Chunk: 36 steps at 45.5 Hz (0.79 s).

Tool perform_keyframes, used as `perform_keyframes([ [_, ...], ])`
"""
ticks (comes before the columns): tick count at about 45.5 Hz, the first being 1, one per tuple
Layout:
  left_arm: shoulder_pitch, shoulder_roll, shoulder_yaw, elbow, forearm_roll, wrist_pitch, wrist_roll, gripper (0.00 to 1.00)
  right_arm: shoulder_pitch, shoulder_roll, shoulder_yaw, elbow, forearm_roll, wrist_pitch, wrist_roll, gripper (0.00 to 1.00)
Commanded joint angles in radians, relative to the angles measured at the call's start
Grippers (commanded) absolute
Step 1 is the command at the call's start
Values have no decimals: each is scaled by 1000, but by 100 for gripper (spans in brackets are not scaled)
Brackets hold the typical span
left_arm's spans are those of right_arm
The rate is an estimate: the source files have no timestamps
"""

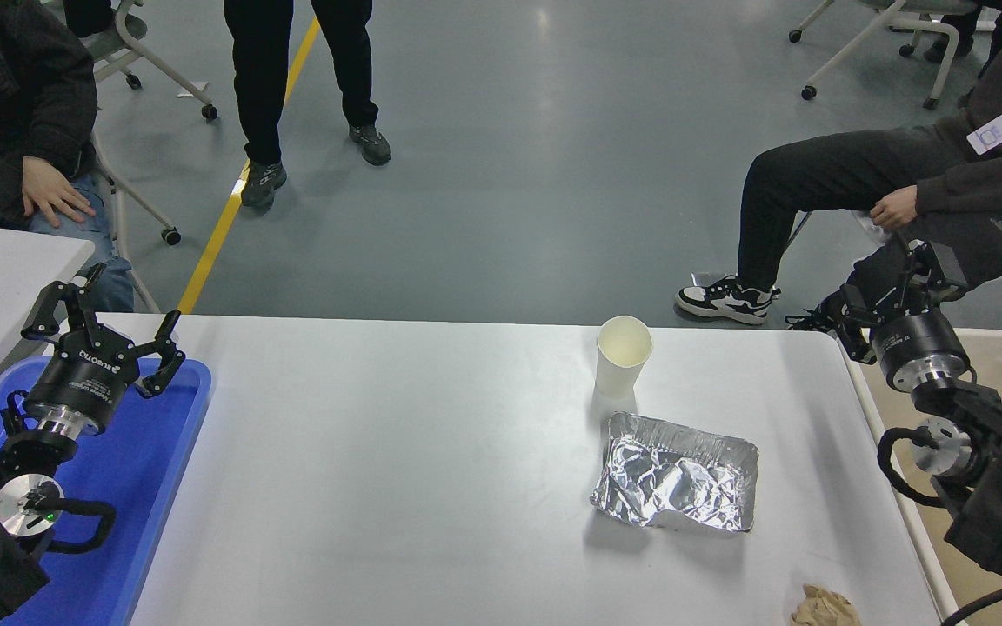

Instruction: Clean the table surface

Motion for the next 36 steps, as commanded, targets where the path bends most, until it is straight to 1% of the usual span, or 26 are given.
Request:
perform_keyframes([
  [1,0,0,0,0,0,0,0,100,2,-5,1,-1,-1,0,1,98],
  [36,0,0,0,0,-1,0,0,100,20,6,1,12,9,2,-1,98],
])
